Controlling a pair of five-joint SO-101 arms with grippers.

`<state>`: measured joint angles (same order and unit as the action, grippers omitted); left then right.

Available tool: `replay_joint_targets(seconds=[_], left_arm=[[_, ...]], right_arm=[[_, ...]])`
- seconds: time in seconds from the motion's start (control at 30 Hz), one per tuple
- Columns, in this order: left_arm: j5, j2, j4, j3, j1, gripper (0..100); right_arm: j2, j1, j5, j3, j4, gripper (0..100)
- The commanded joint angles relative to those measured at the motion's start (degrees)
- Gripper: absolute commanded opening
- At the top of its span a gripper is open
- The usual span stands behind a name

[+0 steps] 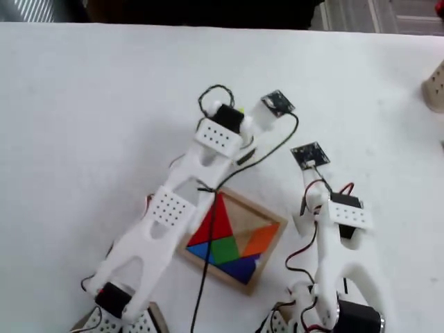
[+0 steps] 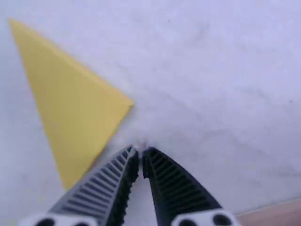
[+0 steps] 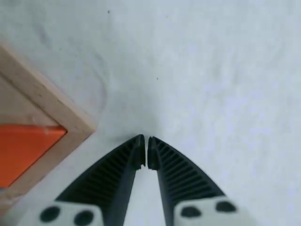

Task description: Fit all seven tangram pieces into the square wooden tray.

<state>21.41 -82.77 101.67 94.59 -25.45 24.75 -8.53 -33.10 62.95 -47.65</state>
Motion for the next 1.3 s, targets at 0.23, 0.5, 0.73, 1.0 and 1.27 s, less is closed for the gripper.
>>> replay_joint_targets(seconds=[0.23, 0.5, 0.73, 1.0, 1.27], left_arm=[[-24.00, 8.75, -10.73, 0.79, 0.48, 4], [-34.11, 0.66, -26.81, 0.70, 1.27, 2], [-35.16, 0.04, -28.75, 0.97, 1.27, 2], [-35.16, 5.41, -24.97, 0.88, 0.13, 2], [-35.16, 12.35, -15.65, 0.70, -2.51, 2]], right_arm=[[1.89, 1.71, -0.62, 0.44, -0.04, 1.8], [1.89, 1.89, -0.62, 0.44, -0.04, 1.8], [1.89, 1.98, -2.99, 0.44, -0.31, 1.8], [1.89, 1.98, -3.08, 0.44, -0.31, 1.8], [1.89, 2.07, -3.34, 0.44, -0.13, 1.8]])
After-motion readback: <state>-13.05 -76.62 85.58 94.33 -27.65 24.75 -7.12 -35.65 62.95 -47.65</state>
